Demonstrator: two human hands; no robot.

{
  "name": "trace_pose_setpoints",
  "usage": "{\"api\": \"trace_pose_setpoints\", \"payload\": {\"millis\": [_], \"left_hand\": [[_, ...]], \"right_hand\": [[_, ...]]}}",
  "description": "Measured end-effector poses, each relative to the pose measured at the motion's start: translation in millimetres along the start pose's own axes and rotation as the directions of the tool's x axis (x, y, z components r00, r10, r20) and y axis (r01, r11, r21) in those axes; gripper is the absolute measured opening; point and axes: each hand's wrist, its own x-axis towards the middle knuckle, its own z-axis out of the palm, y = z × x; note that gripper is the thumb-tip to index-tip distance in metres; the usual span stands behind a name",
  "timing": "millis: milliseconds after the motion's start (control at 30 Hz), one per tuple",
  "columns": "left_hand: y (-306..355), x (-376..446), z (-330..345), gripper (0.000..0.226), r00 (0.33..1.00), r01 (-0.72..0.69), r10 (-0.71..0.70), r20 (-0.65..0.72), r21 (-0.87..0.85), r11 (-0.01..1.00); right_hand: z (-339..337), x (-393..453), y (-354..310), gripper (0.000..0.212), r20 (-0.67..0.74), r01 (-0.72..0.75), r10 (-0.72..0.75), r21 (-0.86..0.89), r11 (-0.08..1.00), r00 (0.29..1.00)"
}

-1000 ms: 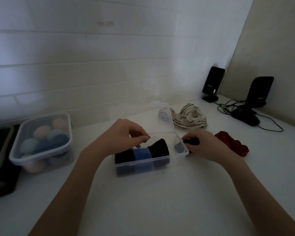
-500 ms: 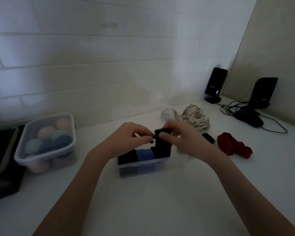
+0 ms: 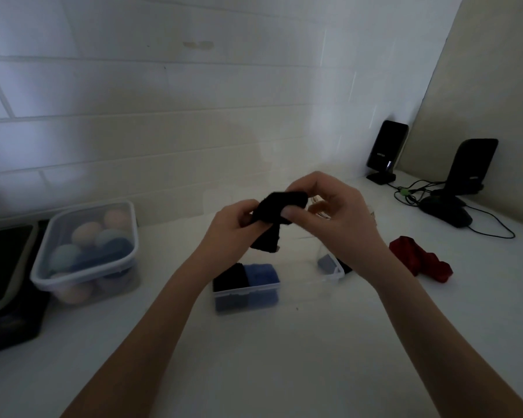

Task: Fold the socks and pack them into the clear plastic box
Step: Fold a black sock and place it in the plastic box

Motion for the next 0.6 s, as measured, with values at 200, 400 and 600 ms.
{"api": "trace_pose_setpoints", "payload": {"millis": [200, 400, 600], "left_hand": [[3, -2, 1, 0.020, 0.983, 0.053, -0.028, 0.183, -0.136, 0.989], [4, -5, 3, 0.018, 0.966, 0.082, -0.029, 0.257, -0.199, 0.976], [-3, 2, 1, 0.025, 0.996, -0.085, 0.085, 0.006, 0.103, 0.991]], "right_hand": [[0, 3, 3, 0.017, -0.110, -0.046, 0.044, -0.015, 0.999, 0.993], [-2, 11, 9, 0.008, -0.151, -0.173, 0.178, 0.044, 0.984, 0.972], [-4, 7, 10, 0.004, -0.133, -0.228, 0.258, 0.205, 0.952, 0.957]]}}
